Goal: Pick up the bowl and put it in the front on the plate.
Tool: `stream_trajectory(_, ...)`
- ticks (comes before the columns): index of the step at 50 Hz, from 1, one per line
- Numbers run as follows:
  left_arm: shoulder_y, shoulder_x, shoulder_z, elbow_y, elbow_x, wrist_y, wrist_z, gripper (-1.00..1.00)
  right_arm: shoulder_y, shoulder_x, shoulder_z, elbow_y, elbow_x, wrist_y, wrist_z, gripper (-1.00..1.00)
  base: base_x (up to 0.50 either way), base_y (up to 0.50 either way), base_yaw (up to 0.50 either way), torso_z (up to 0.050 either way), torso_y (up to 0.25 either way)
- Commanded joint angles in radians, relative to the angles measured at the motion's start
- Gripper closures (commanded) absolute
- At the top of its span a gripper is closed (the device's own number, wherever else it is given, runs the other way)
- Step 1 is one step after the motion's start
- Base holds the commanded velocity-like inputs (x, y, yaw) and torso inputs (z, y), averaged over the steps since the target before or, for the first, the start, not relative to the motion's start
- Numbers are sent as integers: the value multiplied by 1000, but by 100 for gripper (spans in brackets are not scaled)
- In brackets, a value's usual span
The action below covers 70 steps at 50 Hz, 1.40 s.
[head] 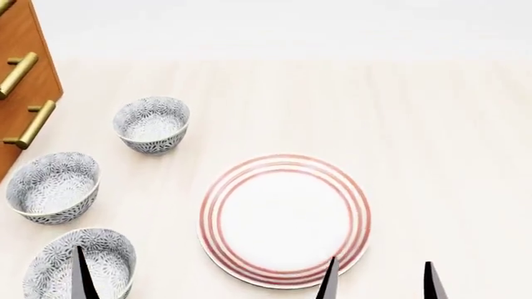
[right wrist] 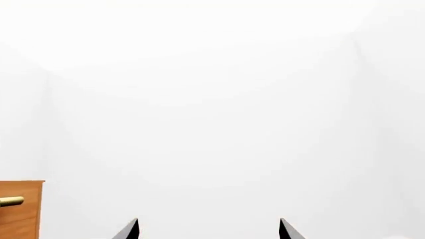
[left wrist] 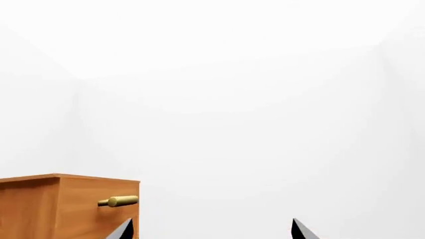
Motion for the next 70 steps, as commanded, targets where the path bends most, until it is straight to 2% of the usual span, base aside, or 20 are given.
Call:
stream_trajectory(1, 1, 4, -11, 1, 22, 6, -5, -100, 1, -2, 3, 6, -13, -17, -12, -100, 500, -27, 0, 0, 0)
stream_trajectory(41, 1, -23, 19, 27, 33, -18, -49, -100, 14, 28, -24, -1, -10, -17, 30, -100, 497, -23, 0, 0, 0)
stream_trajectory(48, -2, -28, 25, 26, 33, -21, -55, -100, 11, 37, -39, -4, 3, -45, 17, -100, 18, -1, 0, 0, 0)
stream_trajectory(70, -5, -44, 43, 20, 25, -24, -68, -100, 13, 47, -53, 3, -10, -49, 35, -100, 0, 498, 0, 0, 0)
